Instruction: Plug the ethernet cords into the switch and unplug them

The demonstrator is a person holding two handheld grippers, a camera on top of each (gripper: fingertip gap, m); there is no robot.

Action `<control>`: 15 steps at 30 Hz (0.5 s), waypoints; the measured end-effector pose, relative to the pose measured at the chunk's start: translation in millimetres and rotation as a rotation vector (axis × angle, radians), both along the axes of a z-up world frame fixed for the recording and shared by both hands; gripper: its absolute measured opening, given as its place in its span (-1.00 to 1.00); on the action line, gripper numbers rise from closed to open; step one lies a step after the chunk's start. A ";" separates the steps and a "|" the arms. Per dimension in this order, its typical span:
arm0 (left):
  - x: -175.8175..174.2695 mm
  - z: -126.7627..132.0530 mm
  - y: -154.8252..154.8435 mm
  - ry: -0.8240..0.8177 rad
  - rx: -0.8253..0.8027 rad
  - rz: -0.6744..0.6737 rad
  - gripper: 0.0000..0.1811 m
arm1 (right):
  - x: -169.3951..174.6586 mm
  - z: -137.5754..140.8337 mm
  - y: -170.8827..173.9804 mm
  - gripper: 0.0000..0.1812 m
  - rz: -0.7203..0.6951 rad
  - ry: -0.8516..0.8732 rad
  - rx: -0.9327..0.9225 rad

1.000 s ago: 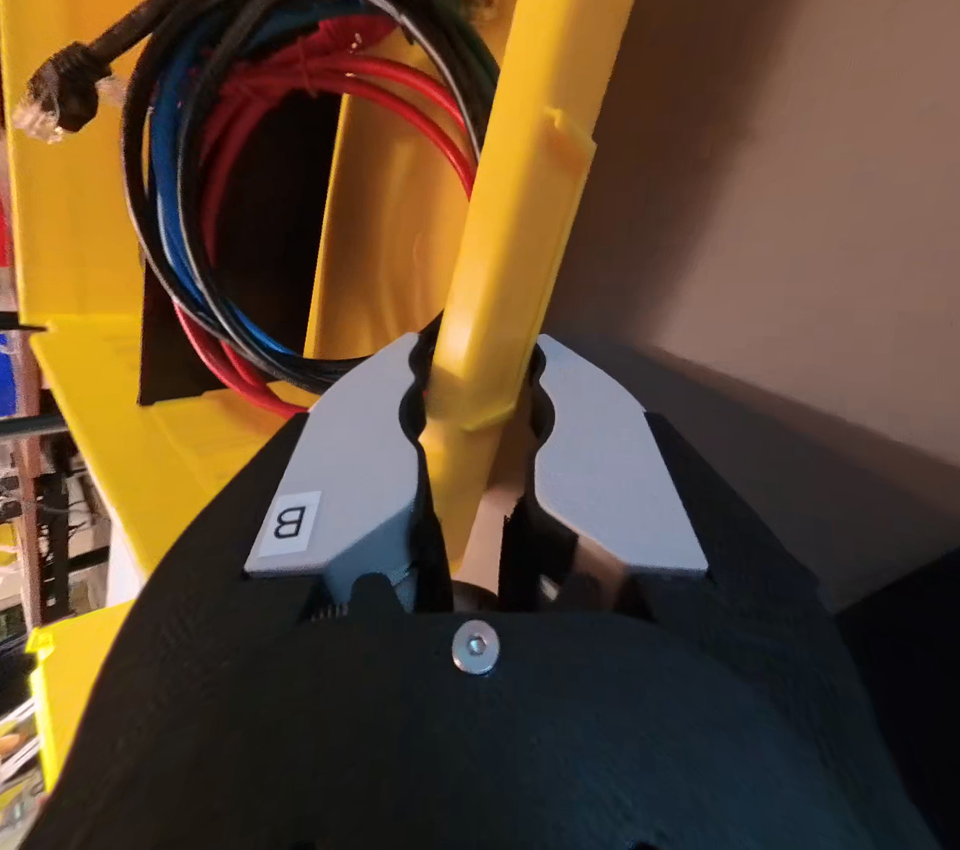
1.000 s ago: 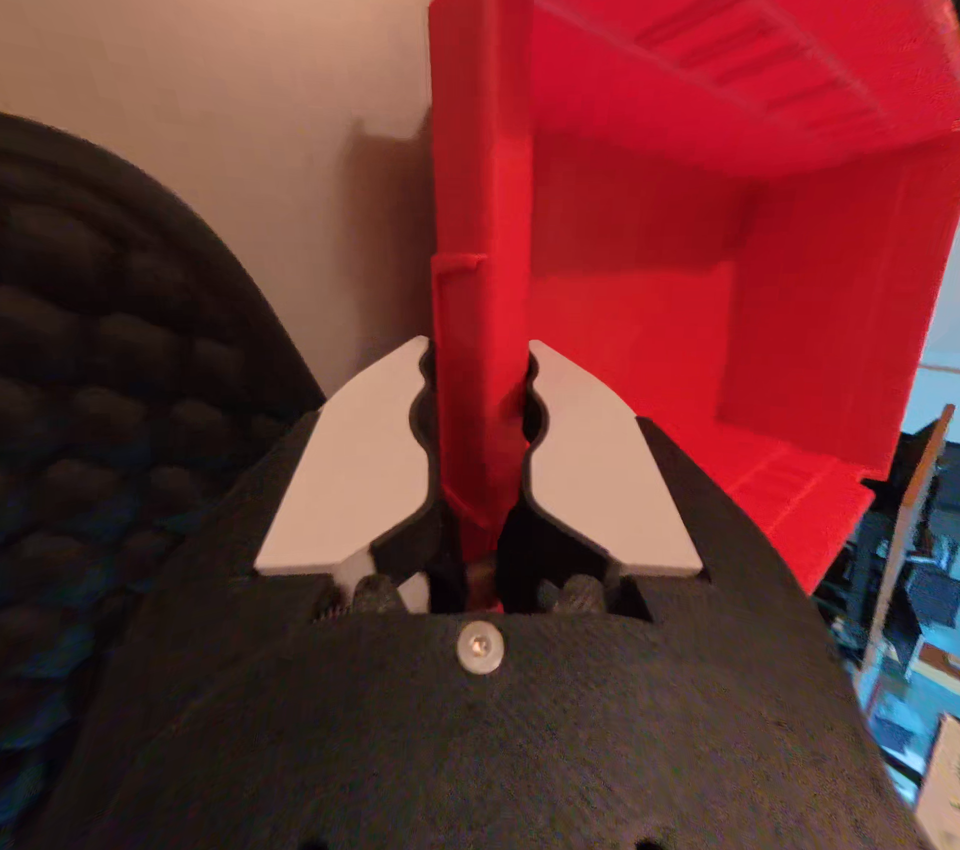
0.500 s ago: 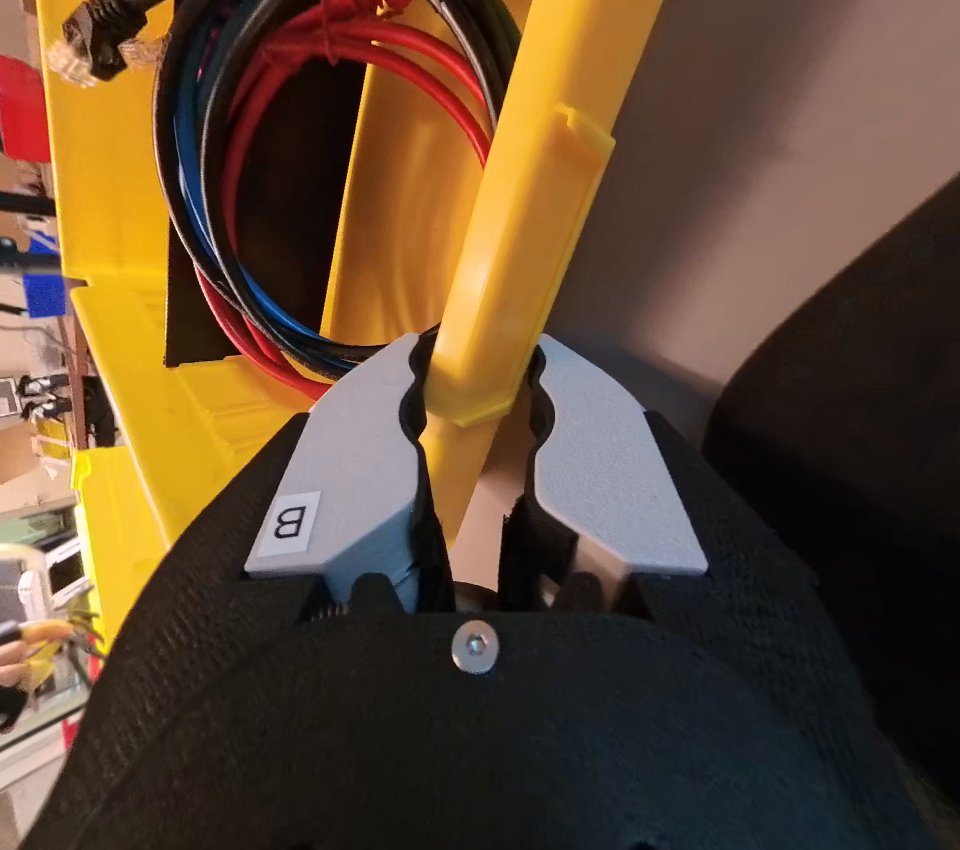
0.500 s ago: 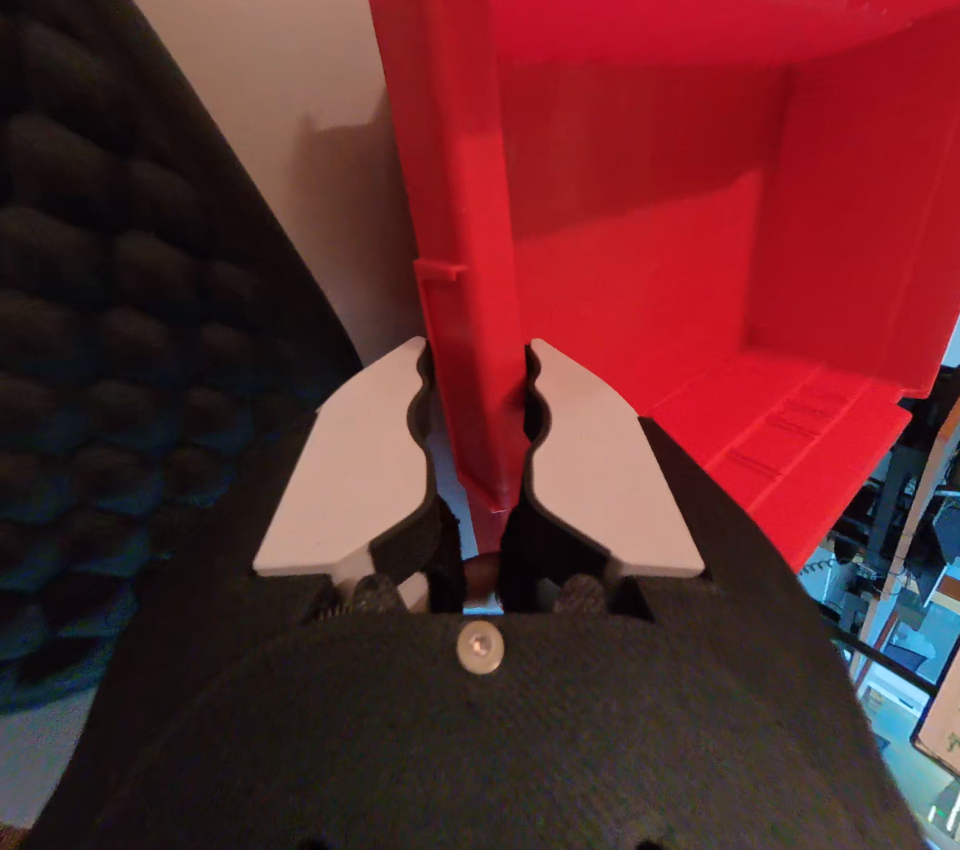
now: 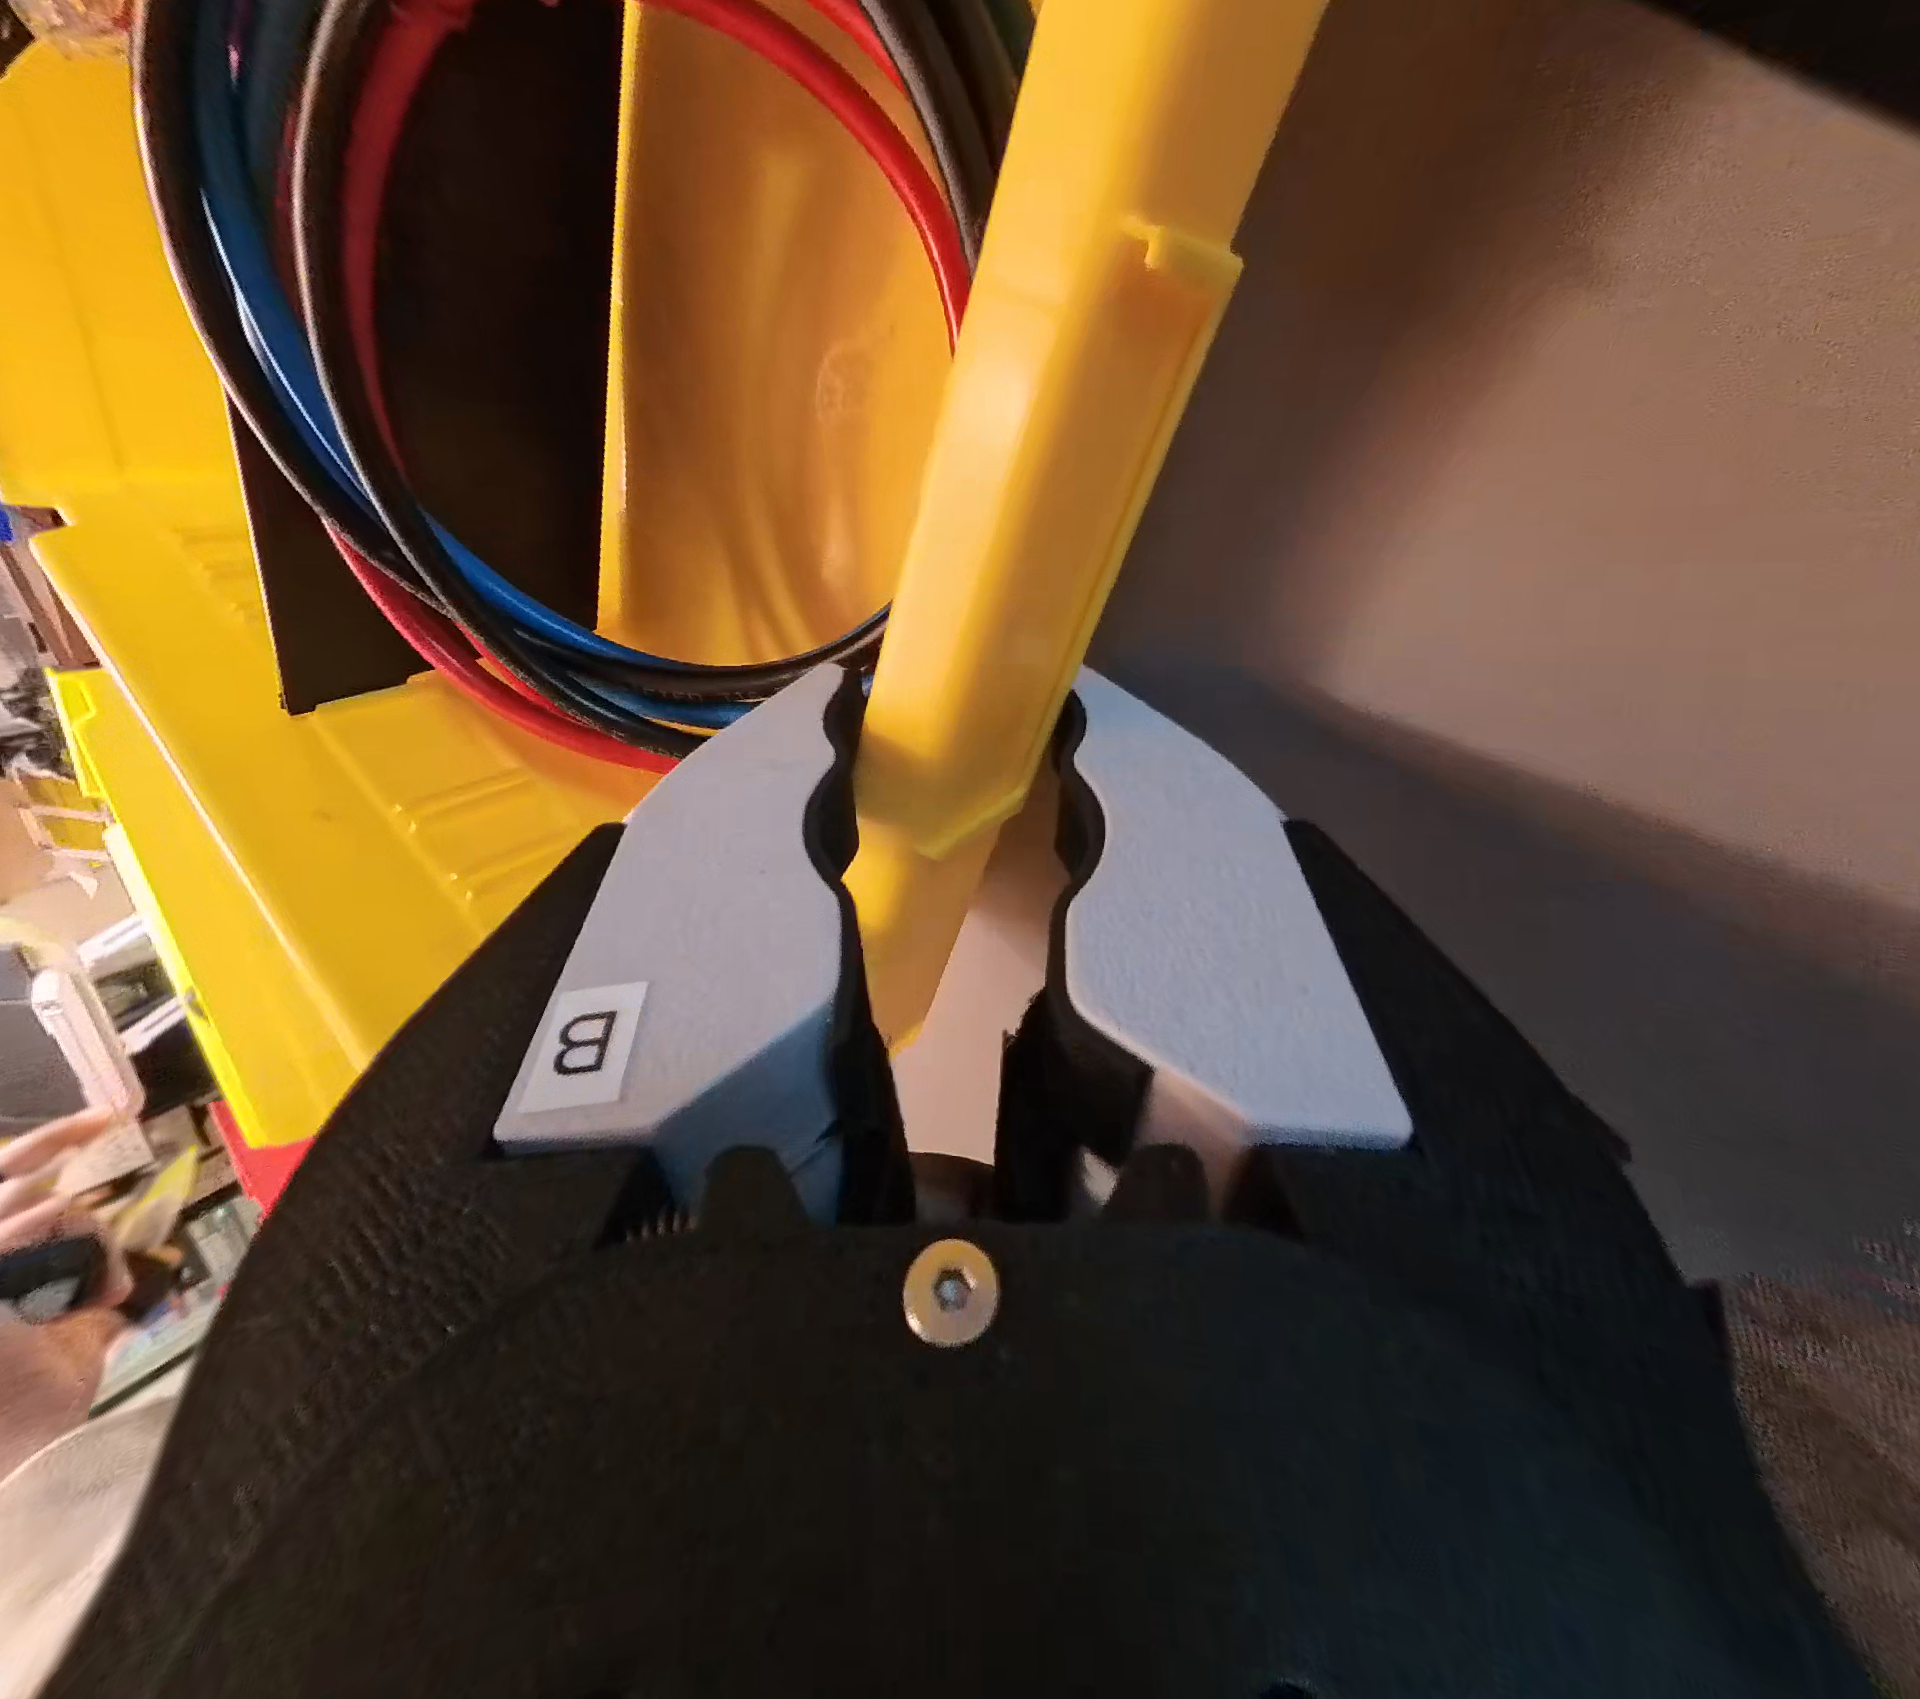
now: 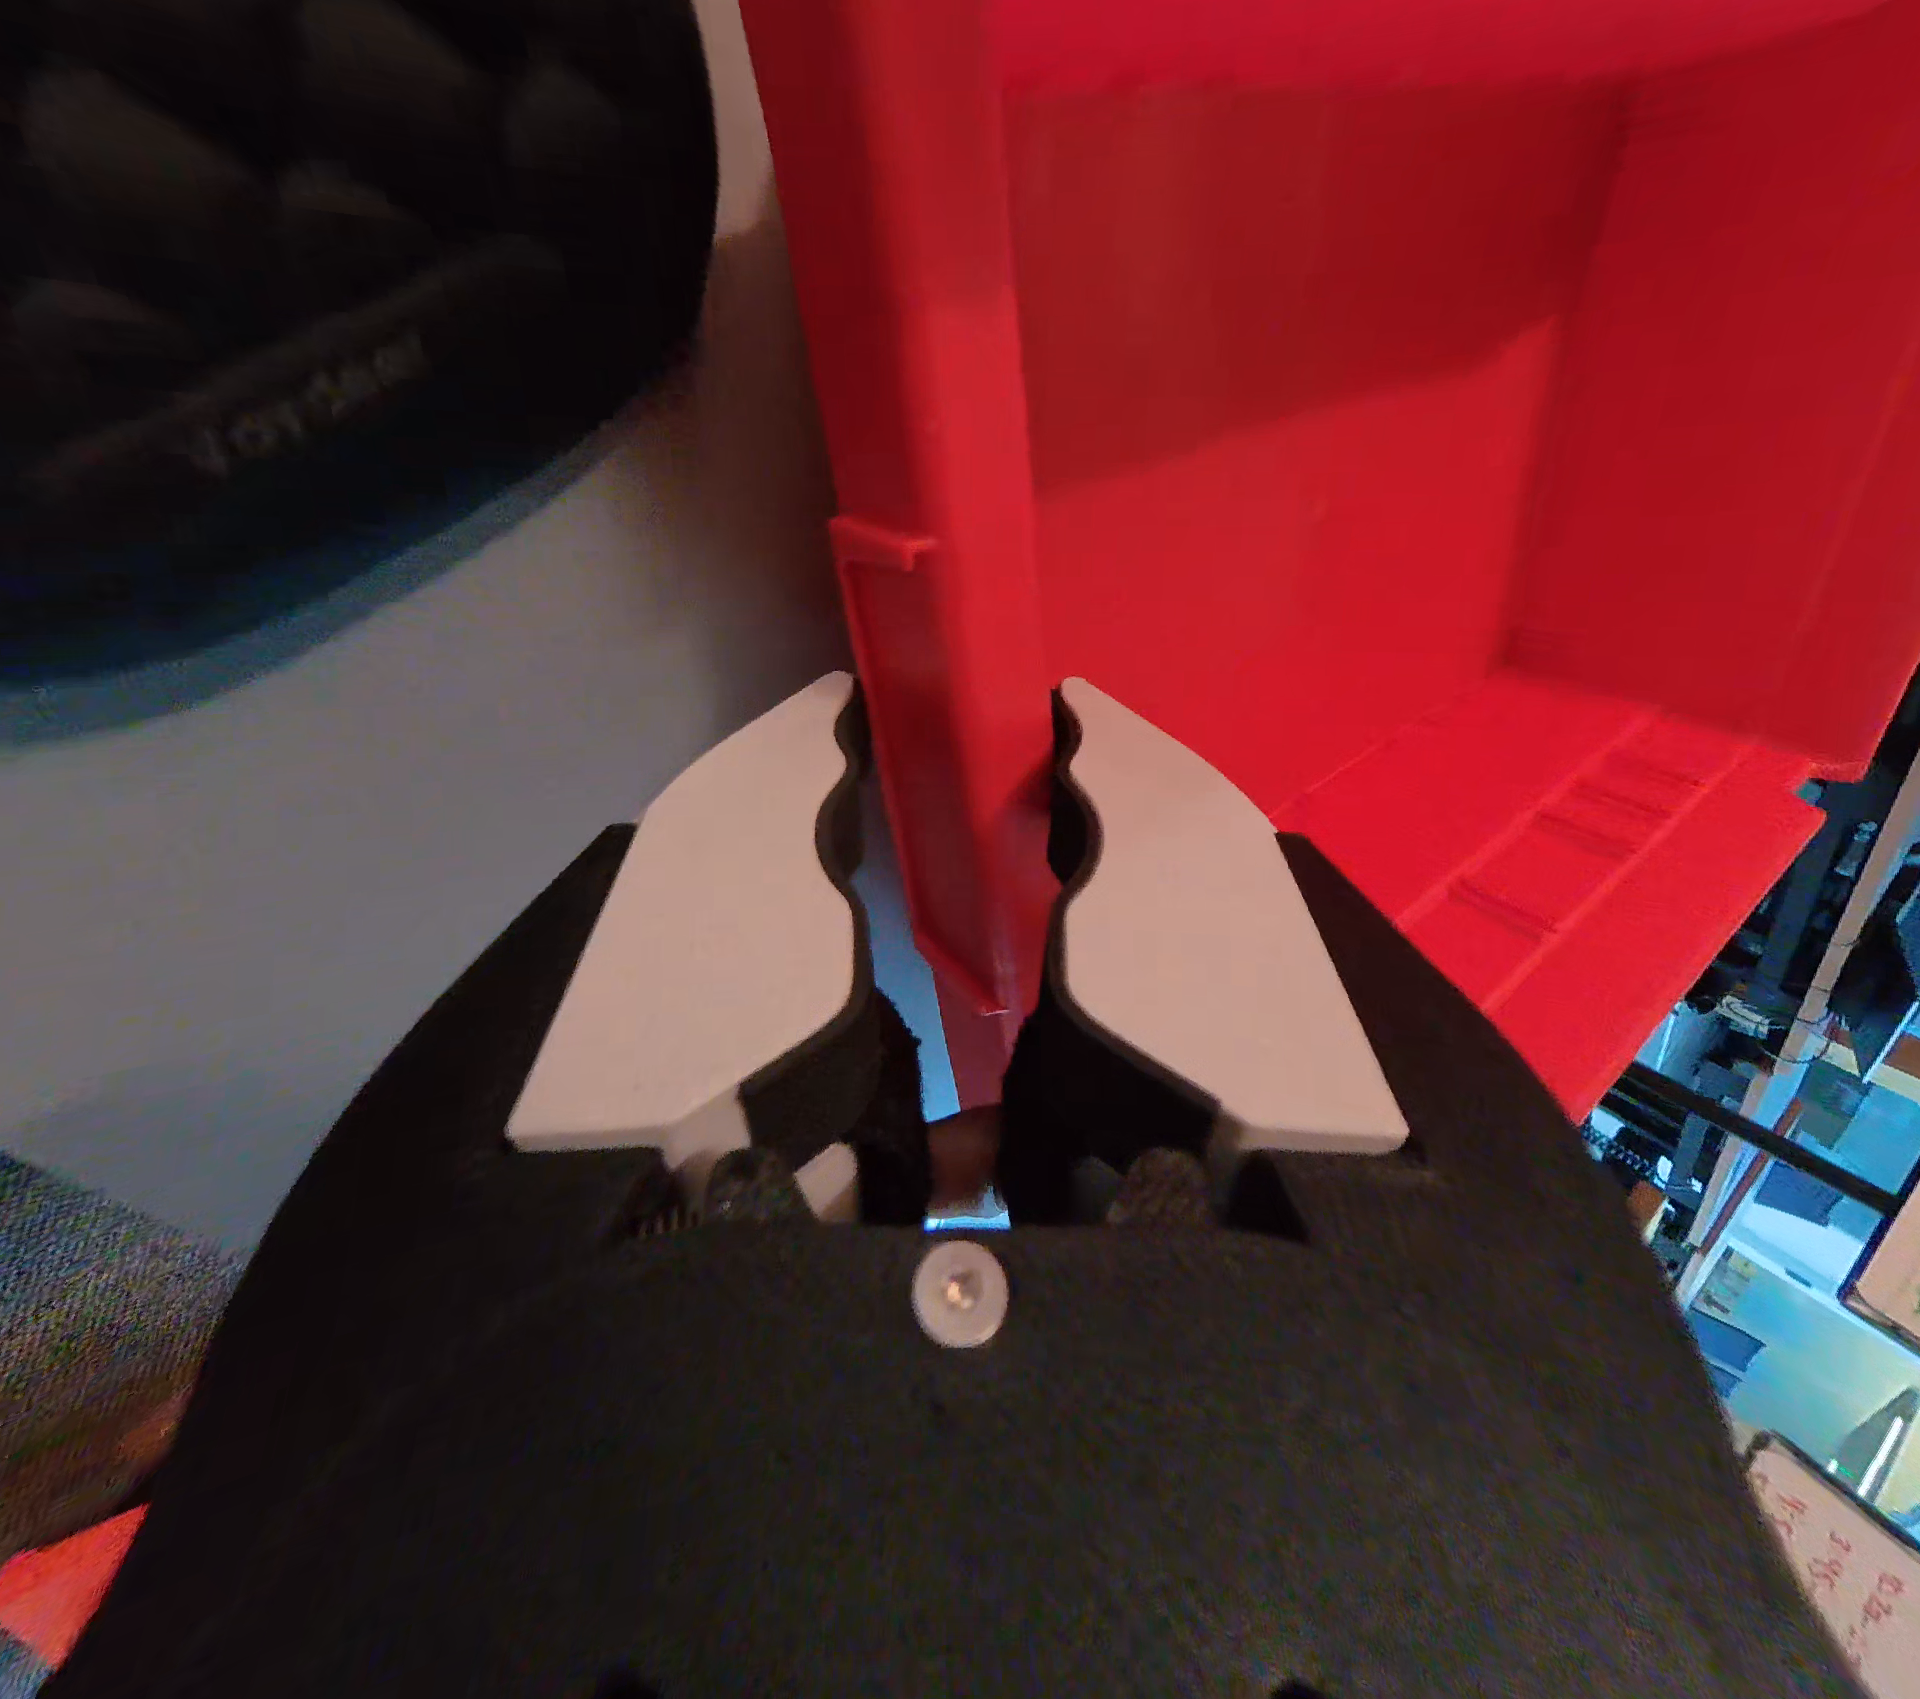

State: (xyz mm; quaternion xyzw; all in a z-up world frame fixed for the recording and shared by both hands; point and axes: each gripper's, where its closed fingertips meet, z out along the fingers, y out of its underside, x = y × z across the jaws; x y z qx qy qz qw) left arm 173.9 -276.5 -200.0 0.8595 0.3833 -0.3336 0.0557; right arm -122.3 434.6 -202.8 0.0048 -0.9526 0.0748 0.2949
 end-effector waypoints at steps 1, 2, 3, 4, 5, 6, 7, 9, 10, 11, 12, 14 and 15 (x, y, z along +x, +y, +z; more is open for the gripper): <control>8.0 0.0 -1.4 -0.011 -0.001 -0.001 -0.62 | 1.9 0.0 4.6 -0.66 -0.002 -0.002 0.004; 15.9 0.0 -2.8 -0.024 -0.004 -0.005 -0.62 | 3.7 -0.1 8.5 -0.66 -0.001 -0.002 0.007; 23.5 0.0 -4.1 -0.037 -0.010 -0.011 -0.63 | 5.5 0.0 11.6 -0.66 0.003 -0.001 0.009; 30.3 0.2 -5.2 -0.044 -0.016 -0.024 -0.63 | 7.2 -0.1 14.3 -0.66 0.006 -0.002 0.009; 36.9 0.2 -6.4 -0.051 -0.020 -0.035 -0.63 | 9.1 -0.2 17.1 -0.65 0.007 -0.005 0.013; 43.9 0.1 -7.6 -0.061 -0.019 -0.037 -0.63 | 10.9 -0.2 19.9 -0.65 0.009 -0.007 0.022; 50.6 0.1 -8.2 -0.071 -0.018 -0.045 -0.63 | 12.6 -0.2 22.7 -0.66 0.012 -0.009 0.032; 63.2 0.2 -8.3 -0.086 -0.029 -0.067 -0.64 | 15.8 -0.5 28.6 -0.66 0.019 -0.010 0.058; 67.7 0.3 -7.6 -0.083 -0.031 -0.071 -0.64 | 16.4 -0.3 31.6 -0.65 0.020 -0.006 0.071; 71.2 0.4 -6.0 -0.075 -0.022 -0.069 -0.63 | 17.3 -0.3 34.4 -0.65 0.017 -0.006 0.079; 74.5 0.7 -3.5 -0.067 -0.003 -0.063 -0.59 | 18.9 0.3 35.5 -0.62 0.013 -0.015 0.070; 79.7 5.5 4.4 -0.039 0.084 -0.026 -0.41 | 23.8 7.8 30.6 -0.49 0.014 -0.037 -0.013; 80.6 11.3 11.0 -0.010 0.154 -0.009 -0.32 | 26.9 15.3 26.2 -0.45 0.016 -0.044 -0.075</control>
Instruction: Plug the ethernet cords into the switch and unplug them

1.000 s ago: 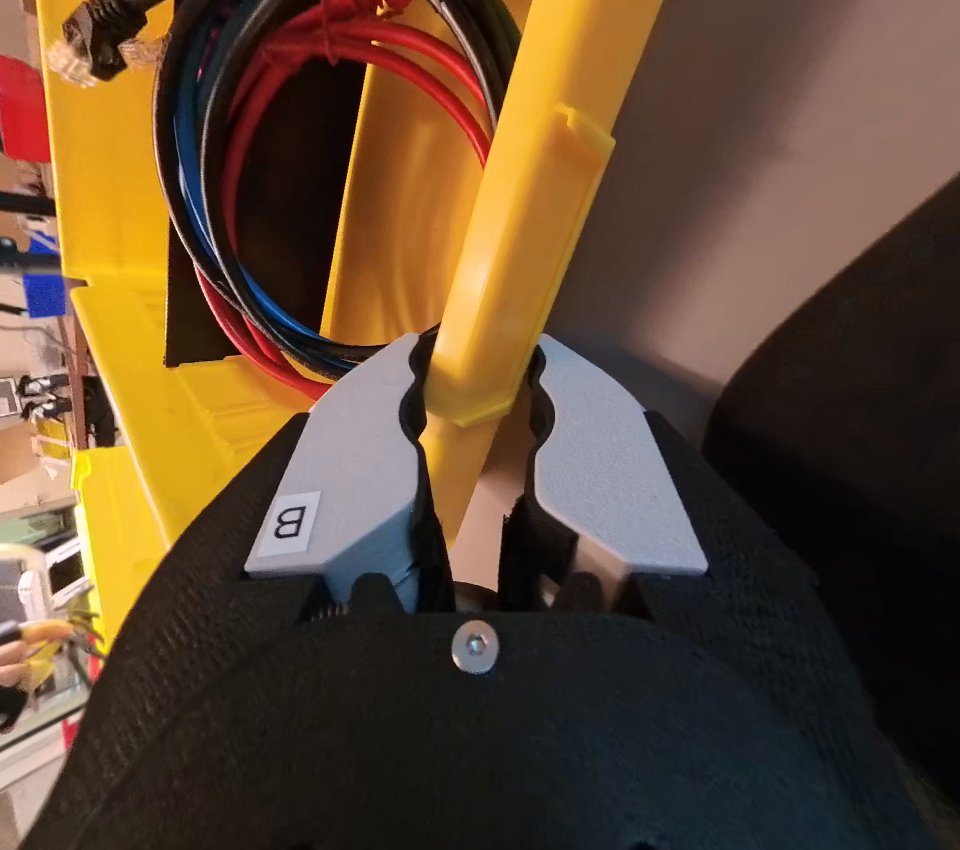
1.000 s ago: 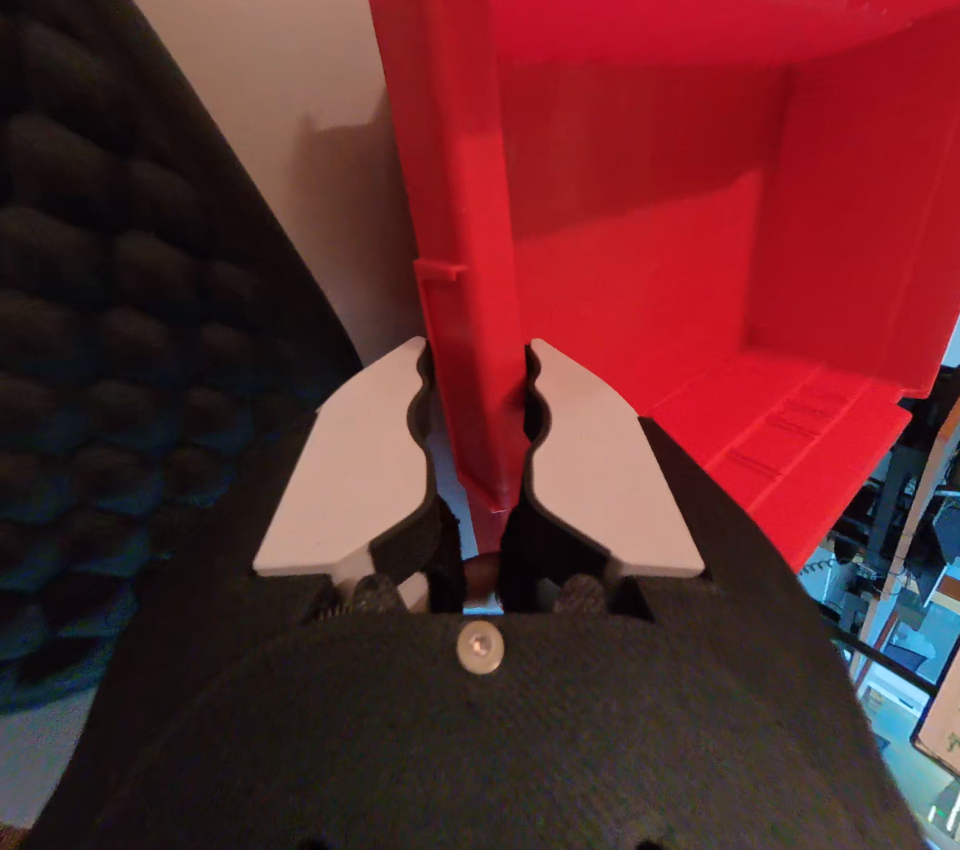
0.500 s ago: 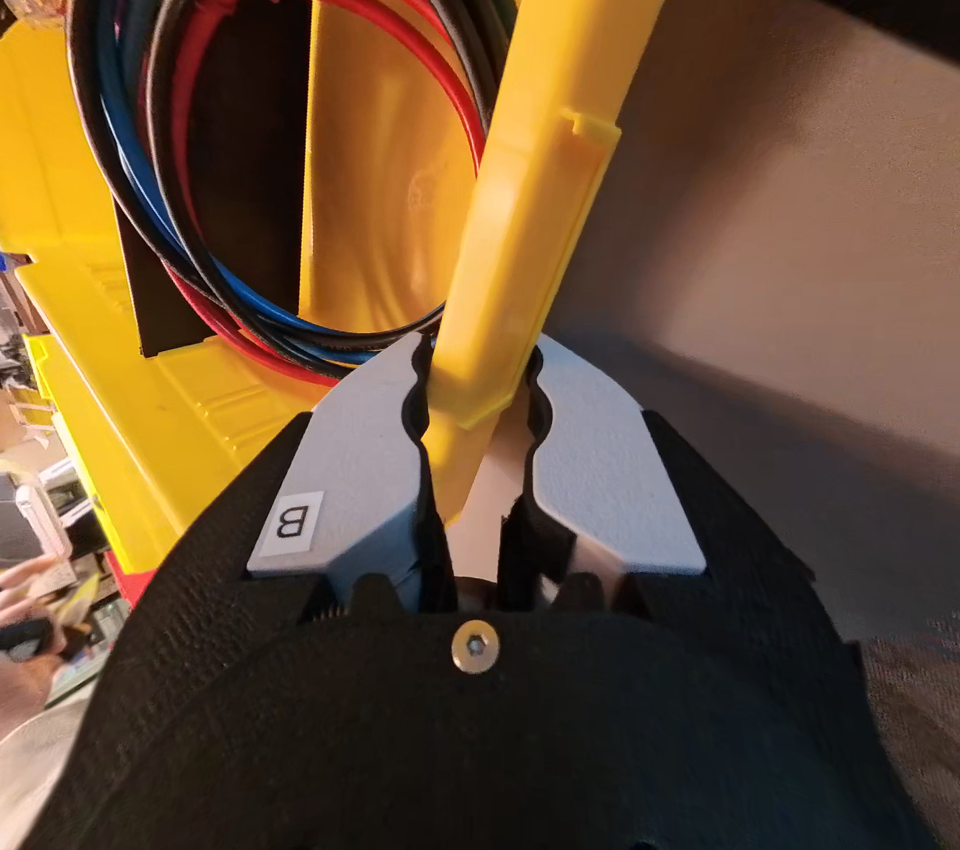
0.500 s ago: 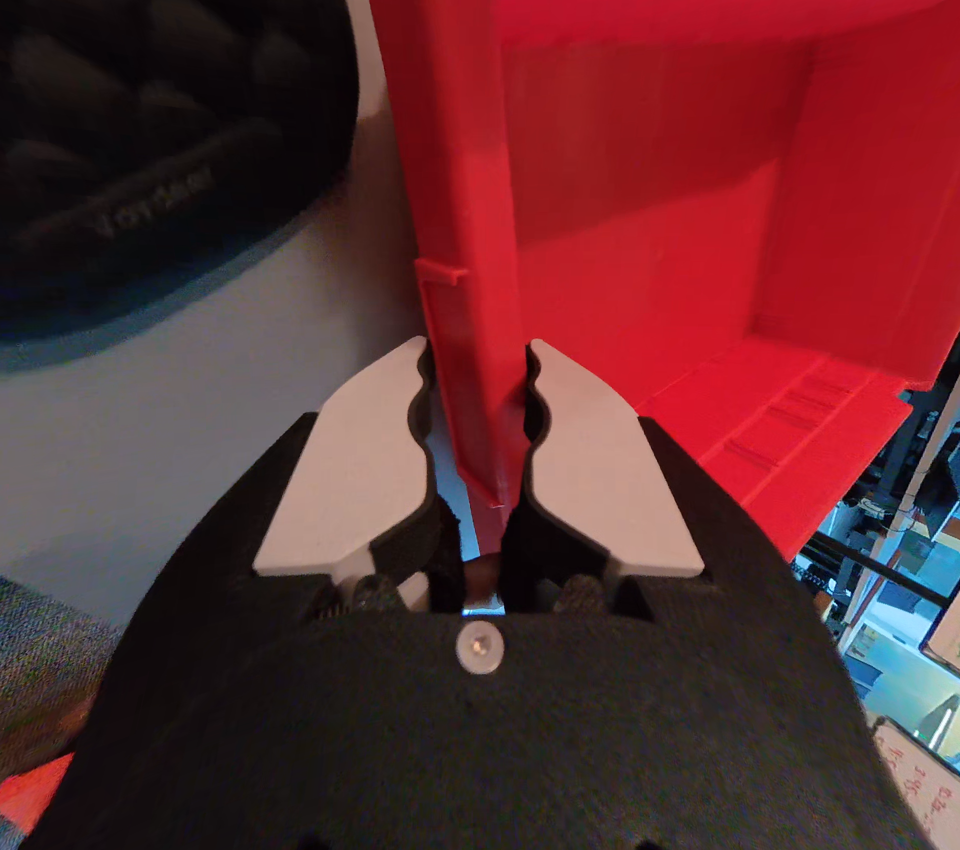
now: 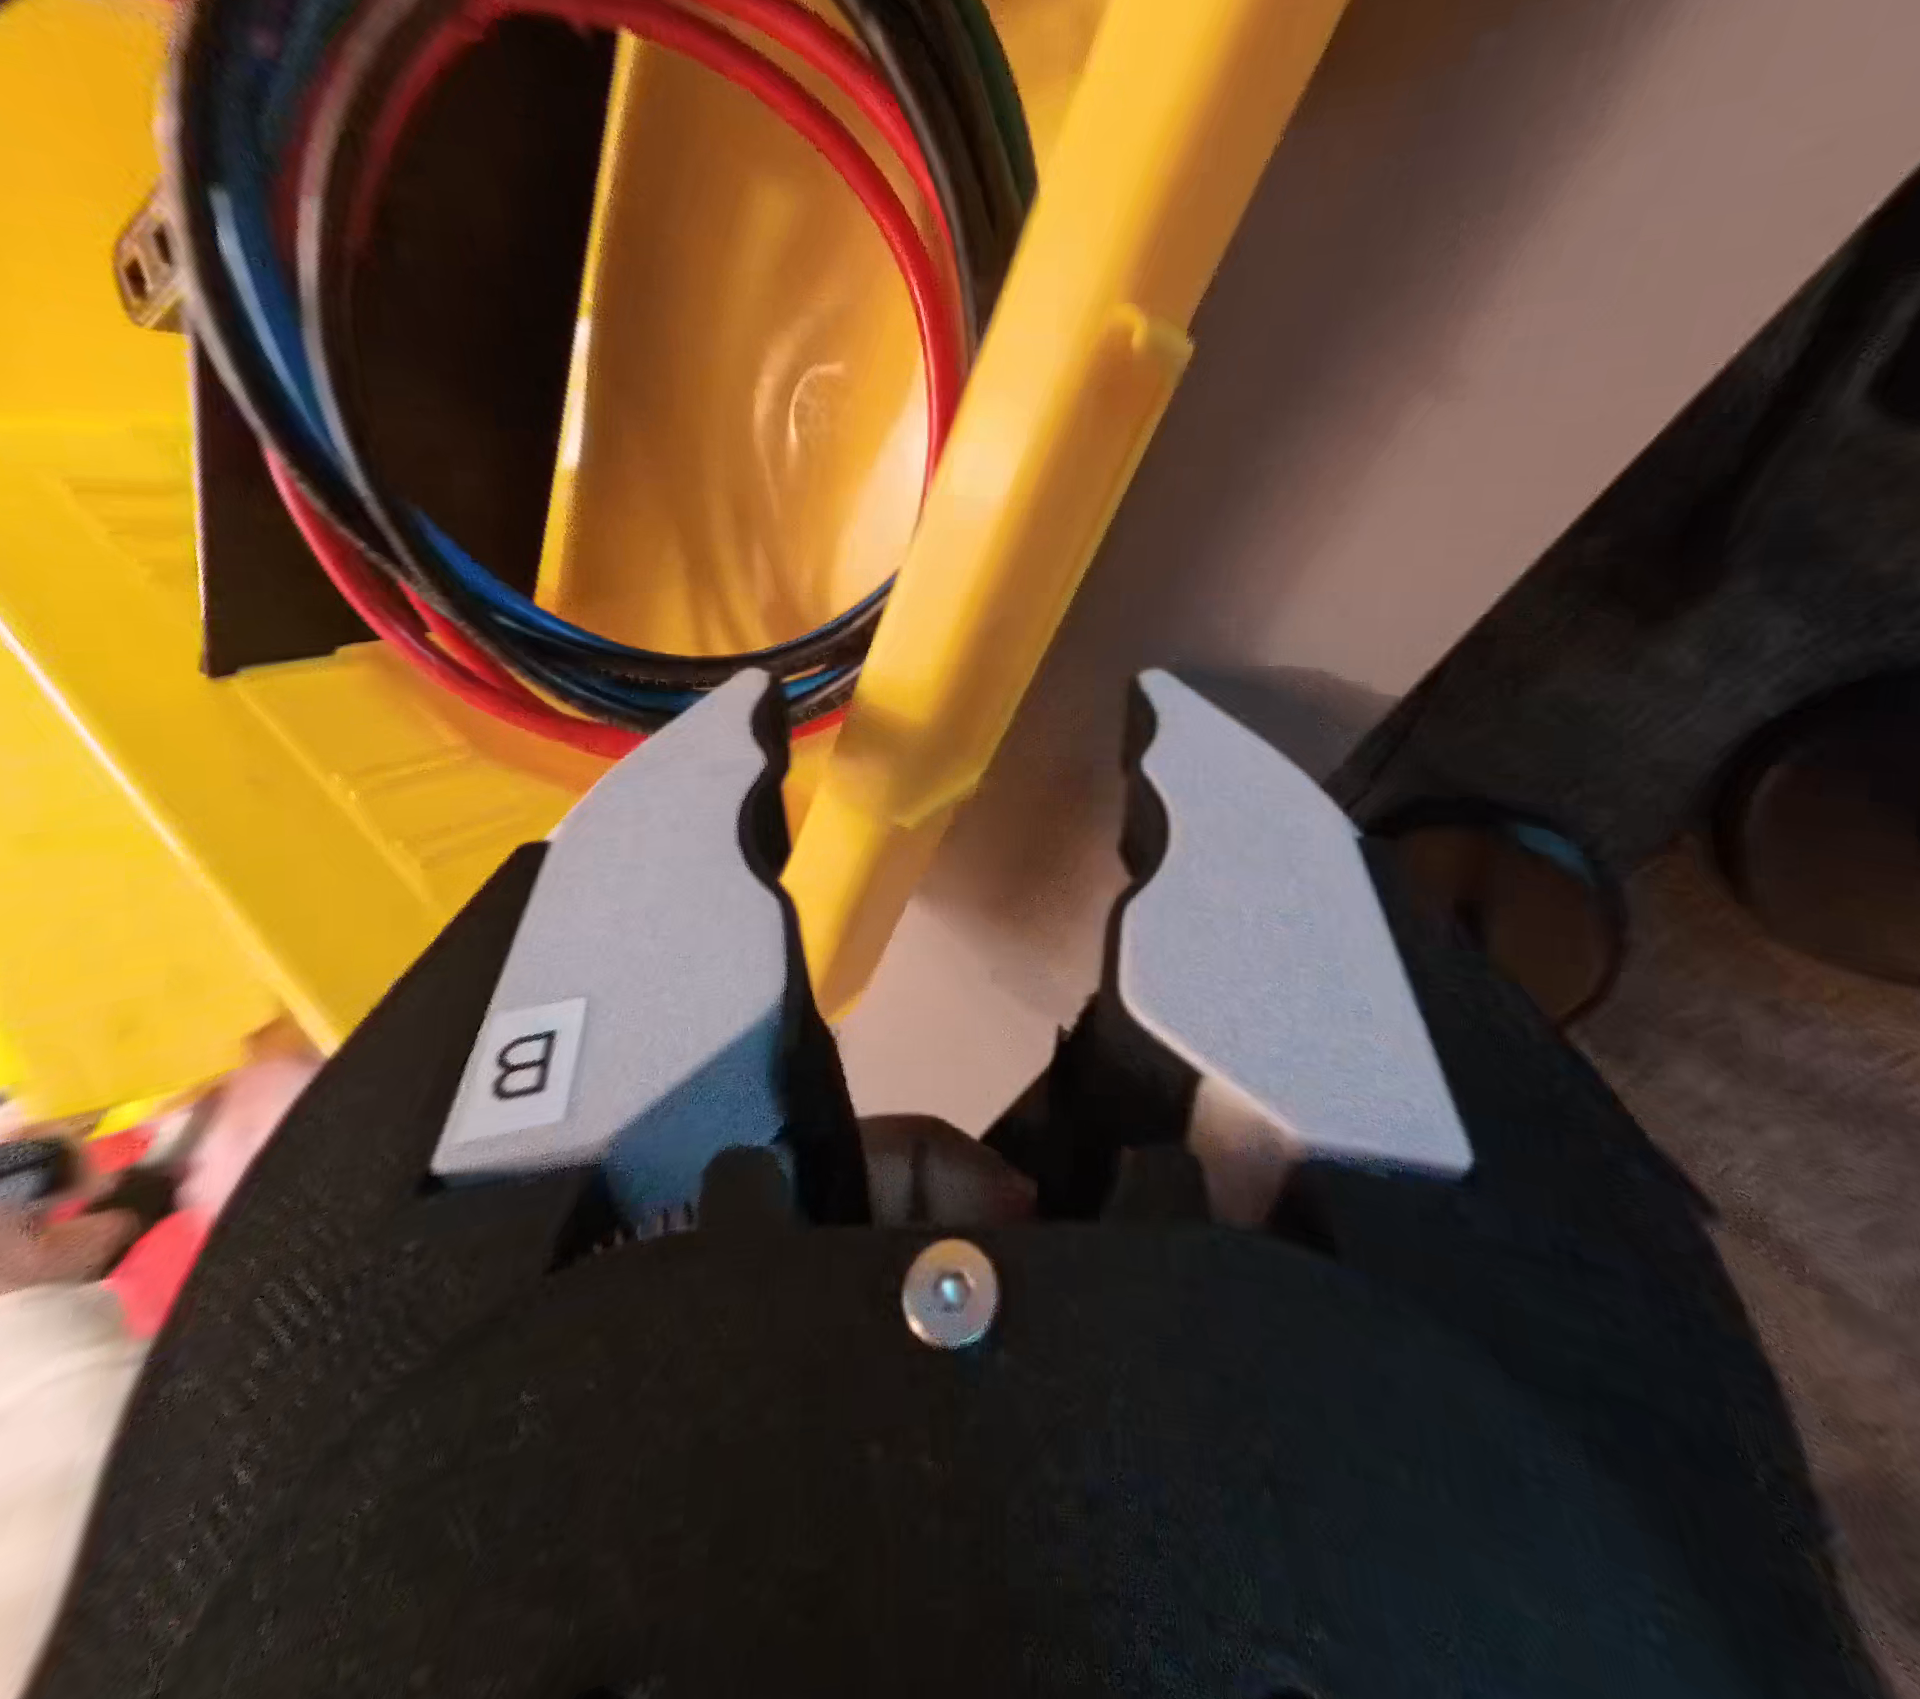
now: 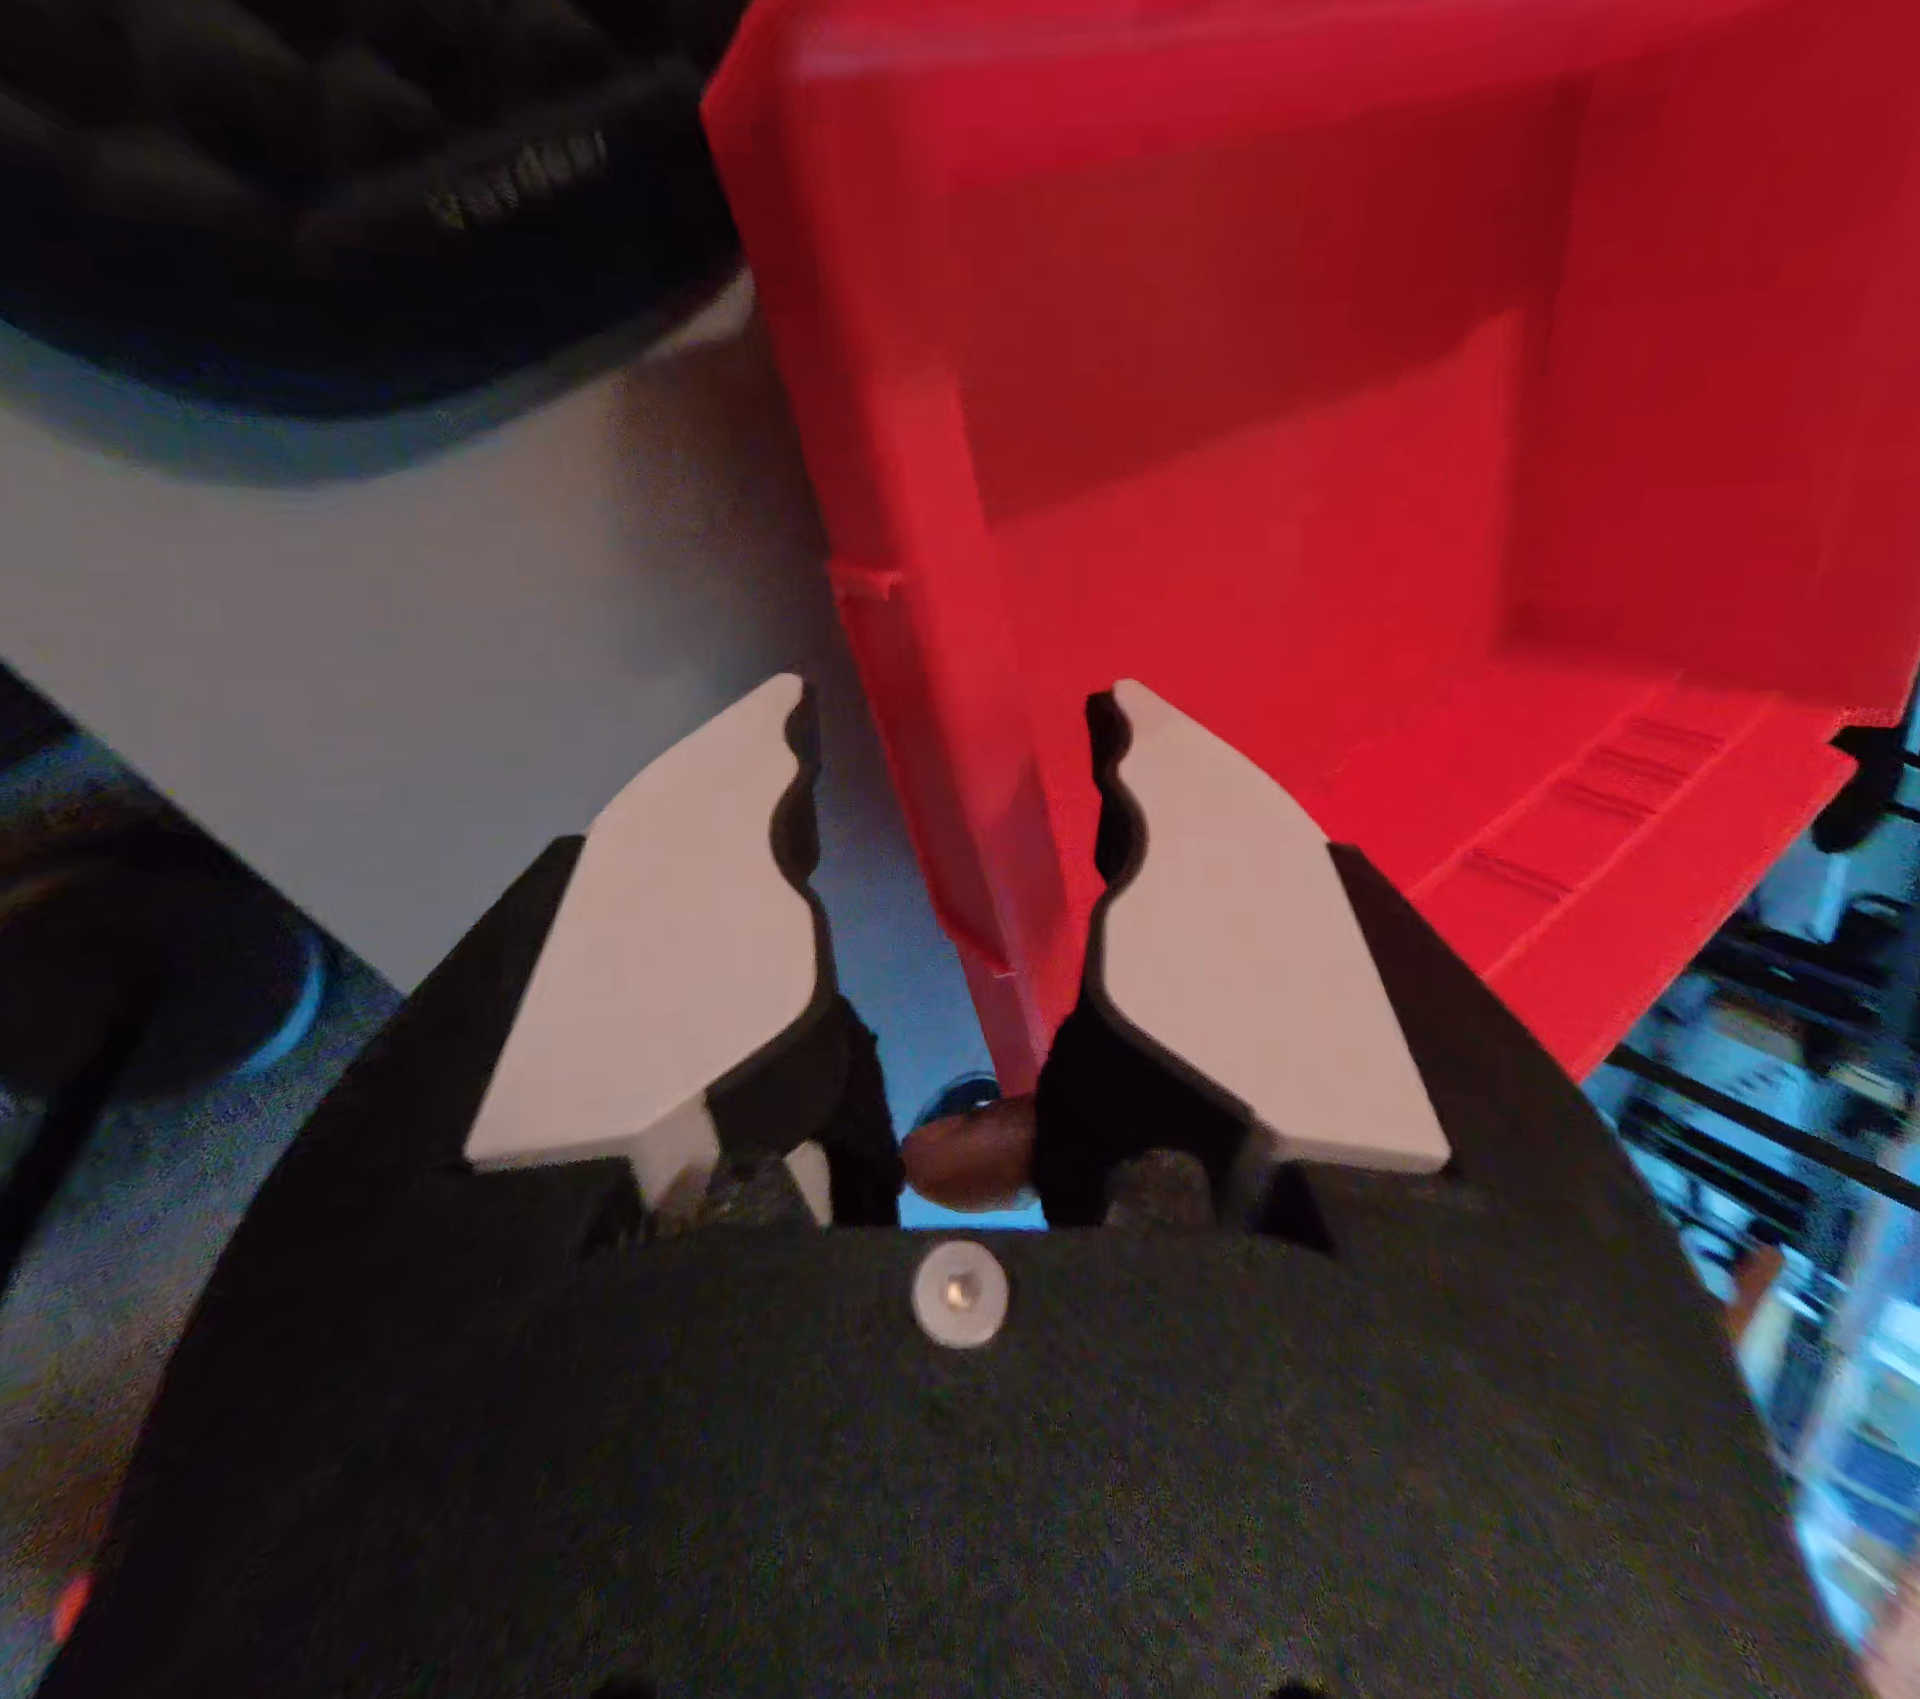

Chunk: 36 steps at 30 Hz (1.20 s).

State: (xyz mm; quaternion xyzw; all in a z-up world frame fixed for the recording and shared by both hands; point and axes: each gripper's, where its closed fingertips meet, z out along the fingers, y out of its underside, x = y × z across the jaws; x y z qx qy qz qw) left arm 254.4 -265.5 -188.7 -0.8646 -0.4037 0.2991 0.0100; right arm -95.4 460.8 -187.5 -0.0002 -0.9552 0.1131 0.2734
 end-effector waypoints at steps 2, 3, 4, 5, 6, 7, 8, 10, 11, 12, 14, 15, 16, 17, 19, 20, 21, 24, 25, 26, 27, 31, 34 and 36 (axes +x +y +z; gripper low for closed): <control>-5.3 21.2 14.0 0.097 0.162 0.044 -0.13 | 7.5 21.7 -13.5 -0.35 0.014 -0.009 -0.161; -11.6 36.3 16.8 0.165 0.228 0.075 -0.06 | 11.0 37.9 -25.1 -0.30 0.034 0.003 -0.273; -19.8 53.3 14.4 0.238 0.268 0.112 -0.05 | 15.1 58.3 -40.2 -0.24 0.068 0.027 -0.410; -28.8 69.8 9.5 0.305 0.291 0.147 -0.05 | 20.5 82.1 -57.9 -0.20 0.112 0.055 -0.573; -37.4 83.5 3.3 0.347 0.305 0.185 -0.05 | 28.9 108.1 -77.0 -0.15 0.172 0.077 -0.757; -47.4 95.6 -4.0 0.379 0.314 0.227 -0.03 | 40.2 133.9 -95.1 -0.09 0.244 0.091 -0.947; -58.9 105.1 -7.2 0.390 0.344 0.250 0.02 | 52.4 156.5 -110.2 -0.04 0.321 0.100 -1.118; -86.3 118.2 -6.0 0.373 0.442 0.251 0.14 | 74.2 180.4 -135.6 0.03 0.464 0.087 -1.327; -101.2 122.5 -10.5 0.361 0.458 0.260 0.20 | 83.3 181.9 -149.1 0.07 0.528 0.059 -1.373; -115.6 124.6 -16.5 0.338 0.466 0.267 0.22 | 90.0 178.6 -163.3 0.09 0.575 0.015 -1.397; -142.6 122.5 -32.6 0.263 0.475 0.288 0.23 | 99.8 167.1 -192.2 0.13 0.640 -0.102 -1.425; -154.4 119.8 -42.4 0.219 0.472 0.298 0.23 | 103.5 162.7 -204.8 0.13 0.669 -0.156 -1.447; -165.0 116.6 -52.4 0.177 0.477 0.312 0.23 | 105.6 160.0 -215.3 0.13 0.692 -0.200 -1.477; -173.9 112.4 -62.8 0.130 0.478 0.333 0.21 | 106.0 158.0 -223.7 0.12 0.707 -0.239 -1.509; -182.9 98.5 -79.5 0.006 0.464 0.346 0.19 | 102.9 154.7 -236.1 0.10 0.715 -0.309 -1.574; -183.7 89.5 -85.7 -0.067 0.459 0.355 0.19 | 100.0 152.6 -240.6 0.09 0.710 -0.341 -1.603; -183.6 80.4 -91.0 -0.134 0.447 0.357 0.20 | 97.3 149.4 -244.4 0.09 0.704 -0.370 -1.623; -185.0 59.2 -102.3 -0.253 0.396 0.355 0.33 | 92.5 136.8 -252.7 0.07 0.679 -0.439 -1.631; -186.3 54.2 -101.9 -0.278 0.393 0.348 0.34 | 93.0 131.7 -254.8 0.07 0.675 -0.452 -1.608; -187.7 49.8 -102.1 -0.294 0.381 0.337 0.35 | 94.1 127.3 -256.3 0.07 0.676 -0.456 -1.582; -189.0 45.5 -102.7 -0.309 0.365 0.326 0.36 | 94.8 124.2 -257.1 0.07 0.677 -0.451 -1.564; -190.9 29.5 -104.5 -0.357 0.360 0.313 0.34 | 91.8 126.0 -254.6 0.06 0.666 -0.454 -1.591; -193.0 20.5 -110.6 -0.352 0.349 0.316 0.26 | 88.5 128.8 -251.9 0.04 0.654 -0.445 -1.622; -191.8 14.3 -112.6 -0.359 0.355 0.321 0.23 | 87.9 127.6 -252.2 0.04 0.648 -0.449 -1.619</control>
